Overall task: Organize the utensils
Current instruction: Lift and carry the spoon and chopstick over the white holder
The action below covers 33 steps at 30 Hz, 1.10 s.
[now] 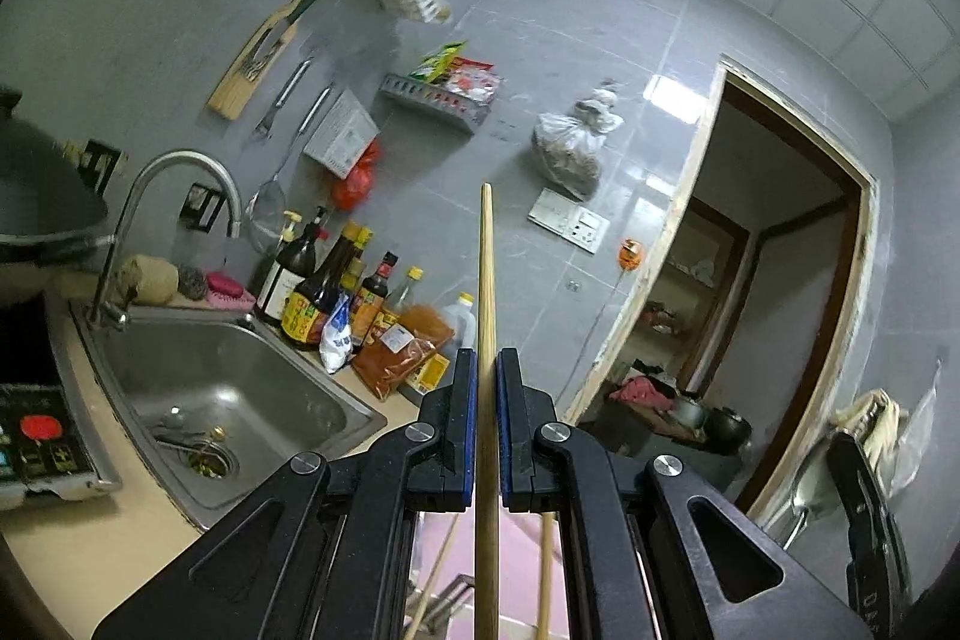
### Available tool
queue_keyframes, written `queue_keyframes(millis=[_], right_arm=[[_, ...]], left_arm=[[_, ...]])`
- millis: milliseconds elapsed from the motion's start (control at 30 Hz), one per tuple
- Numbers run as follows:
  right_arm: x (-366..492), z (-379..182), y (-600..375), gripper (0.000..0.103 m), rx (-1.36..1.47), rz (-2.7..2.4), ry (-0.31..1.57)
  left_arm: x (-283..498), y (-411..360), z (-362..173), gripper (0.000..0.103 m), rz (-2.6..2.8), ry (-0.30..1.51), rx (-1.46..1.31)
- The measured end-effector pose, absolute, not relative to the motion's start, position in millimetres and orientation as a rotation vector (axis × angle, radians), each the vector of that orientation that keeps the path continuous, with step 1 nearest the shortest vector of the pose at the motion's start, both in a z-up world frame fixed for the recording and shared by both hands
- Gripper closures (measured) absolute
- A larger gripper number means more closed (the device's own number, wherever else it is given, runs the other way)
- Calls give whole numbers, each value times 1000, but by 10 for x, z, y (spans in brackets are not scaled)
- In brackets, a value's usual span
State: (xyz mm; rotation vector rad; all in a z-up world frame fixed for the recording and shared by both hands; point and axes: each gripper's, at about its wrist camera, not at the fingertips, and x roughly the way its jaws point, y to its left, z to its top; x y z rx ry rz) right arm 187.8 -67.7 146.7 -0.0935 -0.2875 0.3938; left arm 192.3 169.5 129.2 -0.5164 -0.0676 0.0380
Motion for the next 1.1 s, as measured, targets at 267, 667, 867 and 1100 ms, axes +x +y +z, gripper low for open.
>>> queue_keyframes(millis=[267,667,867,1100], right_arm=[[2025,1229,-567,102,-149,369,-277],[2118,931,-425,102,-234,376,-249],[2118,858,-391,102,-257,381,-228],[2124,803,-397,102,-257,423,-154]], left_arm=[[2070,1708,1194,99,132,-121,-511],[2180,1600,908,99,245,-155,-433],[2186,1458,803,99,256,-117,-352],[2148,1321,717,99,235,-25,-259]])
